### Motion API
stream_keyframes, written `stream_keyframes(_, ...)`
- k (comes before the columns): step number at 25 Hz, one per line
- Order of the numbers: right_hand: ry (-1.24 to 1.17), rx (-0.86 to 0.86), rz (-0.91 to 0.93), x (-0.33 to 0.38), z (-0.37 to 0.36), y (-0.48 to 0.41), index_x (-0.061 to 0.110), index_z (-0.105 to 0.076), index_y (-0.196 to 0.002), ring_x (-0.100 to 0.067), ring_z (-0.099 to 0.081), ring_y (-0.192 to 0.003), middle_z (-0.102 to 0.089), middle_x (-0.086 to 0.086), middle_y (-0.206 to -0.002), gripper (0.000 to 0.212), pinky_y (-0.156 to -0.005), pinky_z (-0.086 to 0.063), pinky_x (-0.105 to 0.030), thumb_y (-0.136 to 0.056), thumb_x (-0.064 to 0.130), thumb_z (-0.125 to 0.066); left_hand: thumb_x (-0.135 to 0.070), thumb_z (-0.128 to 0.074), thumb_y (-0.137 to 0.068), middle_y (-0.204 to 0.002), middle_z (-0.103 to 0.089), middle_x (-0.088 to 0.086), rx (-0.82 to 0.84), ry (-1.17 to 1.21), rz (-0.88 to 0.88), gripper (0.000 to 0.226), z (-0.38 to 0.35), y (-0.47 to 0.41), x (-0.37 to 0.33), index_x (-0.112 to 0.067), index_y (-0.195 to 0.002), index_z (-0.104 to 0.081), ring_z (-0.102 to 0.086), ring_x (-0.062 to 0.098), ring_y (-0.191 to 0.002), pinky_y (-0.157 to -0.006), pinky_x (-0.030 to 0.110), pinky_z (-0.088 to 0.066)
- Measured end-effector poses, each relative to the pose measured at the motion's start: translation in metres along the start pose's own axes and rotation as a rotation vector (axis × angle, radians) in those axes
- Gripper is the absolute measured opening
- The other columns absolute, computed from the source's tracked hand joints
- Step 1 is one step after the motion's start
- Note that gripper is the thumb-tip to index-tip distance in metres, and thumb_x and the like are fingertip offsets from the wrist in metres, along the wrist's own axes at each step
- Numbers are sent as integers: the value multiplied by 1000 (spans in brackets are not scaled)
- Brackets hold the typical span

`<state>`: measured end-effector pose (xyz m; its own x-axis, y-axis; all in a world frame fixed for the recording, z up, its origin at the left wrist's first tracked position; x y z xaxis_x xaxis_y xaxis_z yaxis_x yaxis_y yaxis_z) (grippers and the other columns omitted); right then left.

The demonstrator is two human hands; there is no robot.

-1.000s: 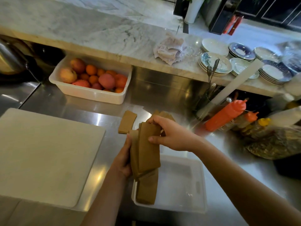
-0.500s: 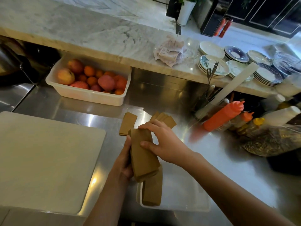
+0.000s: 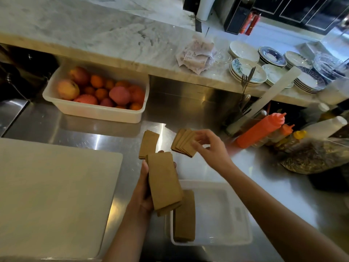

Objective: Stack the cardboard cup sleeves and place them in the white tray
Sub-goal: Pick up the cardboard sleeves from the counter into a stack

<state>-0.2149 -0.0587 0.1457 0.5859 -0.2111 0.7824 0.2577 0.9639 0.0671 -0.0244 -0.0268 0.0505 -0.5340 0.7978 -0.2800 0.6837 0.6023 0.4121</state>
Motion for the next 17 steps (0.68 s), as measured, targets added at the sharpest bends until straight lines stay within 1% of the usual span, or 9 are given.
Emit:
stream_keyframes(1, 13, -3, -87, -19, 2, -10, 23, -55, -120, -7, -62, -90, -64, 7, -99, 36, -75, -54, -24, -87, 30, -68, -68, -90, -30, -111, -64, 12, -24, 1, 6, 134, 5, 0, 0, -12, -140, -40, -71, 28, -89, -77, 49, -60)
stream_keyframes(4, 73, 31, -356, -75, 2, -46, 18, -47, -130, -15, -62, -93, -62, -3, -110, 55, -80, -55, -33, -84, 36, -72, -60, -91, -45, -113, -62, 13, 96, 124, 36, 119, 5, 0, -2, -17, -140, -33, -68, 30, -95, -81, 51, -58)
stream_keyframes(6, 139, 67, -441, -104, -4, -69, 13, -44, -134, -22, -60, -101, -59, -9, -119, 63, -88, -53, -39, -83, 36, -73, -60, -88, -54, -116, -60, 13, 118, 160, 46, 114, 10, -3, -3, -19, -142, -28, -66, 31, -100, -85, 51, -56)
stream_keyframes(8, 262, 105, -426, -125, -13, -92, 7, -41, -138, -28, -54, -116, -53, -14, -132, 65, -99, -46, -42, -86, 35, -69, -61, -84, -60, -119, -58, 13, 152, 196, 38, 113, 14, -10, -2, -23, -146, -22, -64, 31, -104, -87, 52, -54)
stream_keyframes(10, 406, 155, -398, -141, -23, -110, 5, -37, -140, -31, -44, -127, -43, -17, -142, 67, -105, -39, -43, -88, 37, -64, -61, -84, -61, -119, -60, 13, 183, 232, 53, 109, 16, -17, -1, -25, -143, -21, -63, 31, -106, -89, 52, -53)
stream_keyframes(11, 461, 177, -393, -147, -27, -116, 6, -36, -141, -32, -41, -129, -41, -17, -143, 71, -106, -37, -43, -86, 41, -65, -61, -84, -62, -119, -61, 13, 199, 249, 71, 107, 17, -20, 0, -24, -142, -22, -63, 30, -107, -90, 51, -53)
stream_keyframes(13, 520, 197, -417, -158, -33, -123, 7, -37, -139, -34, -42, -127, -41, -18, -140, 81, -102, -40, -45, -79, 50, -69, -63, -81, -65, -122, -60, 13, 228, 243, 101, 101, 17, -25, -1, -21, -139, -27, -60, 29, -111, -94, 50, -51)
stream_keyframes(15, 577, 210, -417, -166, -37, -126, 8, -41, -135, -35, -43, -124, -44, -18, -135, 82, -99, -42, -45, -75, 57, -70, -64, -78, -68, -125, -58, 11, 242, 197, 101, 95, 17, -29, 0, -19, -137, -31, -58, 27, -115, -98, 48, -48)
stream_keyframes(17, 607, 214, -394, -169, -38, -125, 9, -43, -133, -35, -42, -123, -44, -18, -134, 82, -97, -43, -46, -74, 58, -70, -65, -76, -69, -126, -59, 10, 273, 136, 96, 92, 16, -32, 1, -18, -136, -33, -58, 25, -115, -100, 46, -47)
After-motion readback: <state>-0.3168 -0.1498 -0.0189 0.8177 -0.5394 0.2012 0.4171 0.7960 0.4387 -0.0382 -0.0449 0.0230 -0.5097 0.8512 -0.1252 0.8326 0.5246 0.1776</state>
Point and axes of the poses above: each hand's wrist, its own y-axis away from the middle knuckle, its own z-axis out of the back of the hand, x = y × z, the point moved 4 cm from there along -y, towards the middle knuckle
